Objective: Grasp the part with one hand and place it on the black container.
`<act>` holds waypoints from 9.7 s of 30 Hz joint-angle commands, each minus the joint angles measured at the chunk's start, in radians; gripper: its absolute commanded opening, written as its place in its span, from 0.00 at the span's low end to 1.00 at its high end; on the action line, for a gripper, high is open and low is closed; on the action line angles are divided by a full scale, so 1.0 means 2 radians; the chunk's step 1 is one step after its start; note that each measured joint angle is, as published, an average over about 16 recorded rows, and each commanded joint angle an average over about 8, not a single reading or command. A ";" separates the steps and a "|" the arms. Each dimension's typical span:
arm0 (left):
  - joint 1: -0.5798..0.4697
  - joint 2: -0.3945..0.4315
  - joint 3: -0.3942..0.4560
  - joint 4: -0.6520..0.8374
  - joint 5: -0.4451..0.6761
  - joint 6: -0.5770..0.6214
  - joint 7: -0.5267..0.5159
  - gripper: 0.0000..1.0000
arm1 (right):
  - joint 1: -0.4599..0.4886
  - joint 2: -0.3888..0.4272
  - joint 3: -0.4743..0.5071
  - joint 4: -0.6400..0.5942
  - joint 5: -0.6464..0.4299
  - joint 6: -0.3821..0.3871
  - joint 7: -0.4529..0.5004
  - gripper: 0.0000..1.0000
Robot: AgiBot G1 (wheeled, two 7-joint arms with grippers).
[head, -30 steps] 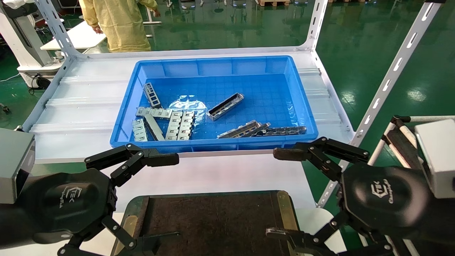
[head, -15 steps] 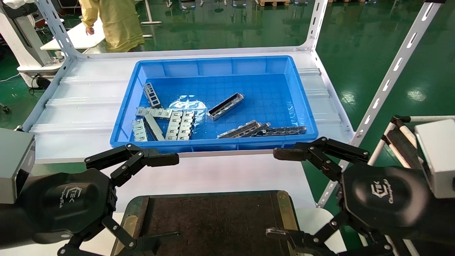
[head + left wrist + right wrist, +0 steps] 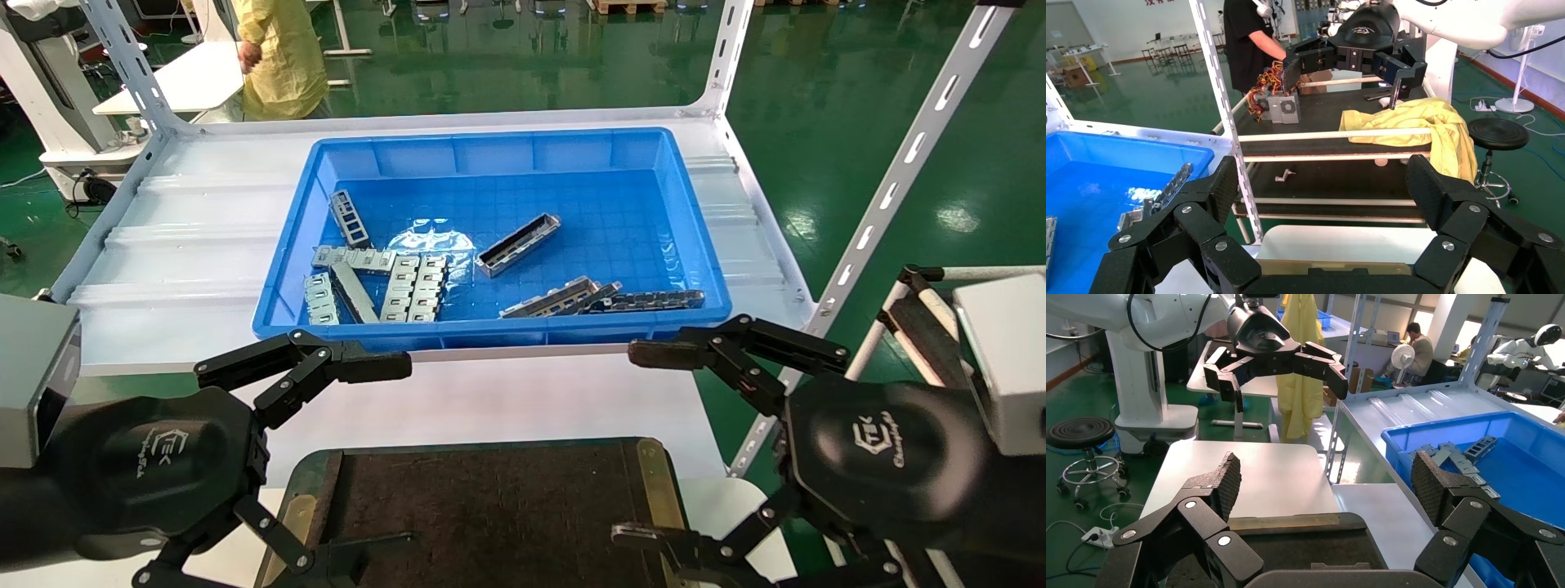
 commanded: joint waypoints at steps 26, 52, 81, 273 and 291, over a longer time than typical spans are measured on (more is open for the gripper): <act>-0.017 0.014 0.006 0.002 0.021 -0.012 0.010 1.00 | 0.000 0.000 0.000 0.000 0.000 0.000 0.000 1.00; -0.144 0.191 0.080 0.162 0.213 -0.215 0.024 1.00 | 0.000 0.000 0.000 0.000 0.000 0.000 0.000 1.00; -0.239 0.377 0.121 0.506 0.248 -0.392 0.156 0.42 | 0.000 0.000 -0.001 0.000 0.000 0.000 0.000 0.27; 0.112 0.378 0.602 0.158 0.157 -1.041 -0.429 1.00 | 0.001 0.001 -0.002 0.000 0.001 0.000 -0.001 1.00; 0.062 0.323 0.620 0.100 0.235 -1.009 -0.477 1.00 | 0.001 0.001 -0.002 0.000 0.001 0.000 -0.001 1.00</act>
